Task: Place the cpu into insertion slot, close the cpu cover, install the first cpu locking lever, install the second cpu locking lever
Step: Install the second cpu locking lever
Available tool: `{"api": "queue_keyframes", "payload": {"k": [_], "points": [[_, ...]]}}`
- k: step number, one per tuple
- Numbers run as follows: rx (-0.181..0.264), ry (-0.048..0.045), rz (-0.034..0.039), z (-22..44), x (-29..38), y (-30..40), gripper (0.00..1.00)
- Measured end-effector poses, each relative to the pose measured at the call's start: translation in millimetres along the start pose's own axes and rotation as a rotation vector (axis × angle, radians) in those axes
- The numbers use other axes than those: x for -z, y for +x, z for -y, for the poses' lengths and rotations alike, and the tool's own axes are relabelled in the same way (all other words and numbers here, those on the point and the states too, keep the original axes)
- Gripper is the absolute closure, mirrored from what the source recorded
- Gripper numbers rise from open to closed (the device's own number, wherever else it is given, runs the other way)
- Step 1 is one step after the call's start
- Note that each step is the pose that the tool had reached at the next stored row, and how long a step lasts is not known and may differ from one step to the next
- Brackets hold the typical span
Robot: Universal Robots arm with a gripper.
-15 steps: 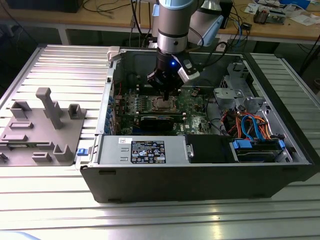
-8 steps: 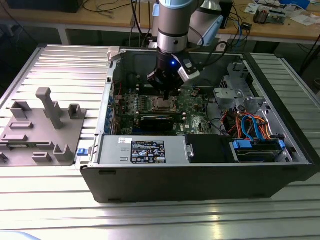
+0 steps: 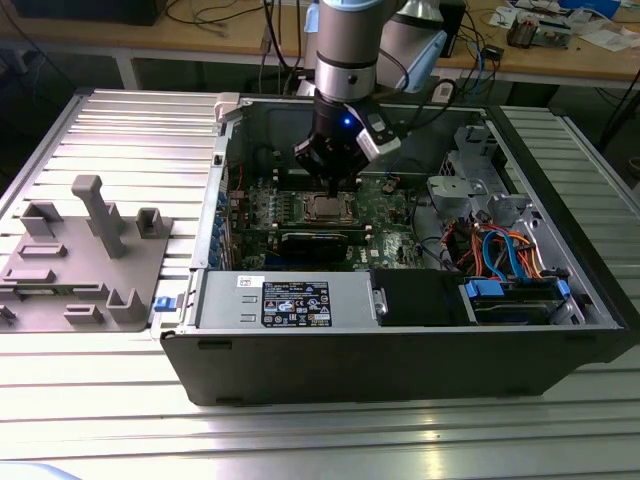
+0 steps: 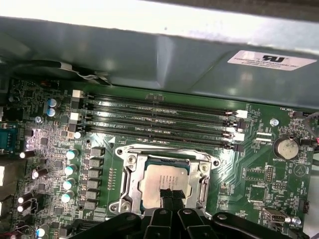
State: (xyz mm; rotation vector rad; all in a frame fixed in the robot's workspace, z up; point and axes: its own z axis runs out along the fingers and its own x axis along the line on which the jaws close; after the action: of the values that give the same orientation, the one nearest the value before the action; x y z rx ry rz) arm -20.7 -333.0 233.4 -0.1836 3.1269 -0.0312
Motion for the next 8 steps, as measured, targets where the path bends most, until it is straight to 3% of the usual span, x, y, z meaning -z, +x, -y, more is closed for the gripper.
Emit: {"api": "queue_keyframes", "payload": {"k": [8], "points": [[0.000,0.0000,0.0000,0.0,5.9,-0.1,0.89]]}}
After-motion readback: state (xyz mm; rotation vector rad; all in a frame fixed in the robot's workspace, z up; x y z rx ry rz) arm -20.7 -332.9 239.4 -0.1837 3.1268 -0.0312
